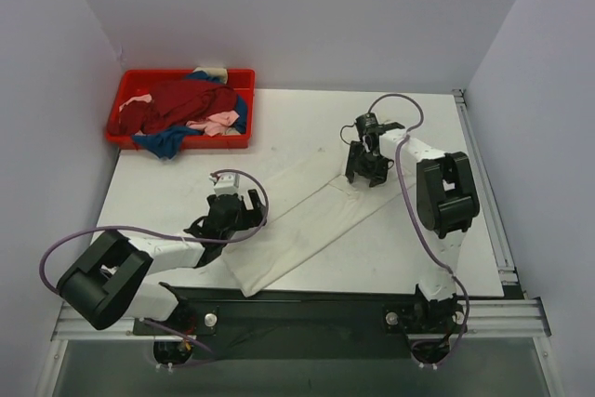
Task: Fold and stack the t-shirts
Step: Rotate the tshirt 90 degrees
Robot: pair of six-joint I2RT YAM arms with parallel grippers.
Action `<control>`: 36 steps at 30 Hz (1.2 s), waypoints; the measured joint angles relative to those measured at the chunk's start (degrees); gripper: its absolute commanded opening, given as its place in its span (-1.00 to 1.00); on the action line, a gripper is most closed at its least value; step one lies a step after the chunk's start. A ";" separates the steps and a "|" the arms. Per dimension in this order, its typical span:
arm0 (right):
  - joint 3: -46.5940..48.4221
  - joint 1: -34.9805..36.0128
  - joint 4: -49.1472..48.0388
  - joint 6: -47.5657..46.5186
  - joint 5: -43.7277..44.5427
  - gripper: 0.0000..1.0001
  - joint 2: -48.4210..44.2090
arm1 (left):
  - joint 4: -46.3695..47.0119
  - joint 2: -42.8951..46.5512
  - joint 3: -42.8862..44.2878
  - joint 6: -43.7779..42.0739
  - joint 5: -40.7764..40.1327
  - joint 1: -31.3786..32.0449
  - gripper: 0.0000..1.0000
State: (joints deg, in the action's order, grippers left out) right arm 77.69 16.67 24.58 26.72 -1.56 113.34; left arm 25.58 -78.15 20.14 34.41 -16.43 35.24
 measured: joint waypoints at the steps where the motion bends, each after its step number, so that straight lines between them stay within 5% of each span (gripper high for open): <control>1: 1.81 0.00 0.96 -0.35 0.70 0.19 1.18 | 0.17 0.35 -0.44 0.68 -0.66 0.85 0.95; 19: 32.24 -1.31 11.78 -6.67 2.62 0.26 19.91 | 1.92 4.81 -5.35 14.71 -11.28 22.40 0.95; 36: 48.61 -2.75 15.15 -9.29 -2.32 0.43 28.89 | 8.63 -9.01 2.80 19.54 -16.81 33.94 0.95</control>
State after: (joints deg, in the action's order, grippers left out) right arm 126.30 13.91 39.72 17.43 -3.88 142.23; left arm 34.22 -87.15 22.94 53.95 -33.23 69.19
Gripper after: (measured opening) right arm 0.712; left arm 0.974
